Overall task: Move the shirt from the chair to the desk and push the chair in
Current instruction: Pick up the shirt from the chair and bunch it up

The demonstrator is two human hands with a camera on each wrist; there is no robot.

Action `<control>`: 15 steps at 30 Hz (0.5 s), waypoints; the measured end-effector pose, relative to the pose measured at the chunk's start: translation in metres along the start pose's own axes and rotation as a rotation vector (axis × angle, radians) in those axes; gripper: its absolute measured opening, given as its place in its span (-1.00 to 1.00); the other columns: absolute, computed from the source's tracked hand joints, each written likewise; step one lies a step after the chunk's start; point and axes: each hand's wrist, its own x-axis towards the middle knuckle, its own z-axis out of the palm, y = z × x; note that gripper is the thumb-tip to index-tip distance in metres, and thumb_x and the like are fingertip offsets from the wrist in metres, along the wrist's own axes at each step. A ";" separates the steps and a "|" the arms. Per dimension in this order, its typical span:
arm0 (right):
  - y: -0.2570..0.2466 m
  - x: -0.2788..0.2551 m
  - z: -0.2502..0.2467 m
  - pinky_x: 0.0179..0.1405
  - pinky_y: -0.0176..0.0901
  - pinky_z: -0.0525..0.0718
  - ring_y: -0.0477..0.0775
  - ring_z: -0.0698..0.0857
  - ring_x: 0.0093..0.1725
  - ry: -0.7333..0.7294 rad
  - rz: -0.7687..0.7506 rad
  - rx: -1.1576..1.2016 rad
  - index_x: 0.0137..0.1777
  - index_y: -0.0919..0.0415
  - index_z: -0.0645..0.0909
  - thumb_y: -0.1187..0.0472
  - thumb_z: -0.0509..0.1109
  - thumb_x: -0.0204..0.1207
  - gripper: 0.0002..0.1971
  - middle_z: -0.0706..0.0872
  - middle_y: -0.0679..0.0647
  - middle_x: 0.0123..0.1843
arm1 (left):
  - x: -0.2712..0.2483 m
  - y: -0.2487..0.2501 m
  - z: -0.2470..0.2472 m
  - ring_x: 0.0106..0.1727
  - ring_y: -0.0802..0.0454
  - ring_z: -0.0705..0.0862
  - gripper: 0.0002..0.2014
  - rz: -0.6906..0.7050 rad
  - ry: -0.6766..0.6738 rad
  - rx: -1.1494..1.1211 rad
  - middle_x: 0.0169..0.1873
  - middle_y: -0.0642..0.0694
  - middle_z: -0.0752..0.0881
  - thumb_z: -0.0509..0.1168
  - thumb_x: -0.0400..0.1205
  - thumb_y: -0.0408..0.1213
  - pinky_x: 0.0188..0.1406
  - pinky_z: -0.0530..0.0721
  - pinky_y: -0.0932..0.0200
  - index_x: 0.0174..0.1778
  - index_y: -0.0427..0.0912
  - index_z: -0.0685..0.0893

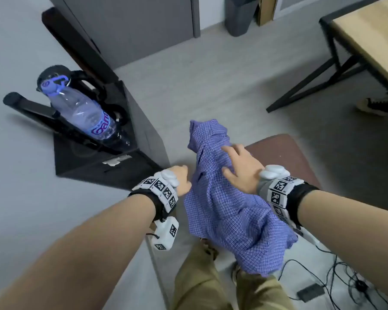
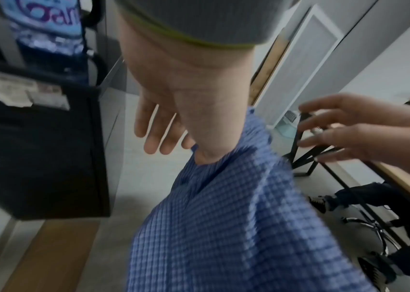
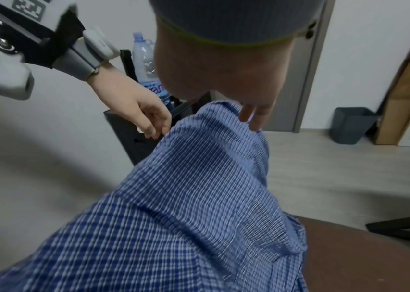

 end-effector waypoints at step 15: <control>0.010 0.019 0.056 0.25 0.15 0.64 0.30 0.56 0.33 -0.063 -0.046 -0.053 0.64 0.14 0.26 -0.07 0.38 0.54 -0.28 0.39 0.20 0.48 | 0.067 0.000 0.096 0.50 -0.31 0.58 -0.17 -0.385 -0.216 -0.338 0.50 -0.29 0.57 0.30 0.55 0.02 0.48 0.54 -0.09 0.69 -0.26 0.17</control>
